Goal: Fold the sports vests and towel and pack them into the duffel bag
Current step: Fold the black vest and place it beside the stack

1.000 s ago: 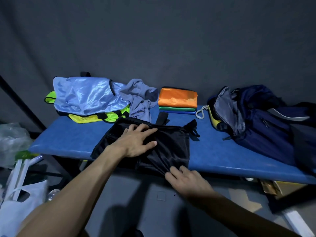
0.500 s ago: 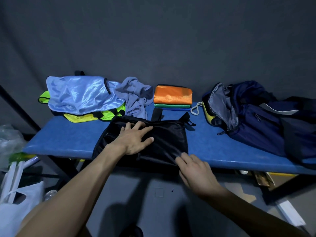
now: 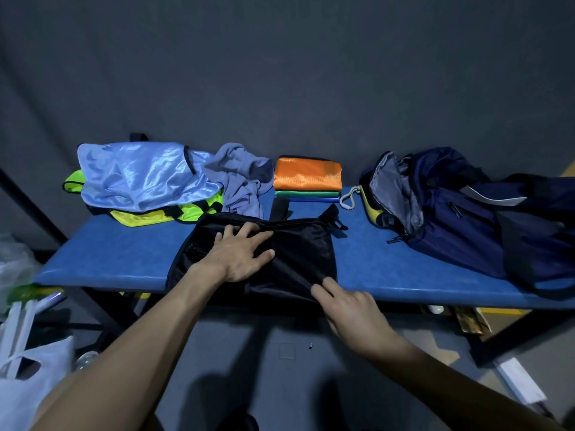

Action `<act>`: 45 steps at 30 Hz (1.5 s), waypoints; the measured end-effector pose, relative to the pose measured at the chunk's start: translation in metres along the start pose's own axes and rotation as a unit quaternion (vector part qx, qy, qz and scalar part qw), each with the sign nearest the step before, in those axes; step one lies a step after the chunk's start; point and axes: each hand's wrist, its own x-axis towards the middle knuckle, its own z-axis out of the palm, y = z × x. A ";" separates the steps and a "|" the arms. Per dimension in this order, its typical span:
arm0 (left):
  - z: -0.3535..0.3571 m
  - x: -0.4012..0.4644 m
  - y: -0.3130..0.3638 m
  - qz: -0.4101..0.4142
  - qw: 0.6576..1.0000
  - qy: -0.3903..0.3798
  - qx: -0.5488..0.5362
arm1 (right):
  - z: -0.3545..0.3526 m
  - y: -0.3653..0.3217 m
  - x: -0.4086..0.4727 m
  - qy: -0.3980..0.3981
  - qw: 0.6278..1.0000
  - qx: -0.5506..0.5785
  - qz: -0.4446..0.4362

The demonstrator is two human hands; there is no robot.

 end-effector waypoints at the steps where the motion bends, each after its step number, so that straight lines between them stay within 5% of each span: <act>1: 0.000 0.000 0.000 -0.001 1.000 0.000 -0.001 | 0.001 0.001 0.000 0.002 1.000 0.000 0.001; 5: -0.002 0.000 0.001 -0.001 1.000 -0.001 -0.005 | 0.006 -0.007 -0.010 -0.024 1.000 -0.003 0.020; 10: 0.003 0.004 0.003 -0.015 0.999 0.021 0.021 | 0.010 -0.002 -0.026 -0.089 0.994 -0.014 -0.068; 14: 0.002 0.009 0.011 -0.040 0.994 0.091 0.054 | -0.019 0.027 0.009 -0.008 0.985 0.139 0.104; 19: 0.011 0.016 0.021 0.056 0.986 0.139 0.067 | -0.023 0.056 0.073 -0.120 0.847 0.345 0.386; 24: 0.021 0.021 0.011 0.085 0.988 0.122 0.048 | 0.002 0.069 0.112 -0.149 0.789 0.397 0.445; 33: 0.025 0.018 0.022 0.140 0.987 0.076 0.020 | 0.013 0.083 0.140 -0.043 0.659 0.526 0.535; 38: 0.023 0.035 0.038 0.169 0.985 0.048 0.000 | 0.006 0.120 0.108 -0.088 0.713 0.439 0.540; 43: 0.010 0.054 0.027 0.142 0.972 0.183 -0.028 | 0.008 0.110 0.109 -0.145 0.851 0.234 0.447; 45: 0.005 0.061 0.018 0.100 0.979 0.177 -0.022 | 0.002 0.105 0.110 -0.154 0.888 0.133 0.412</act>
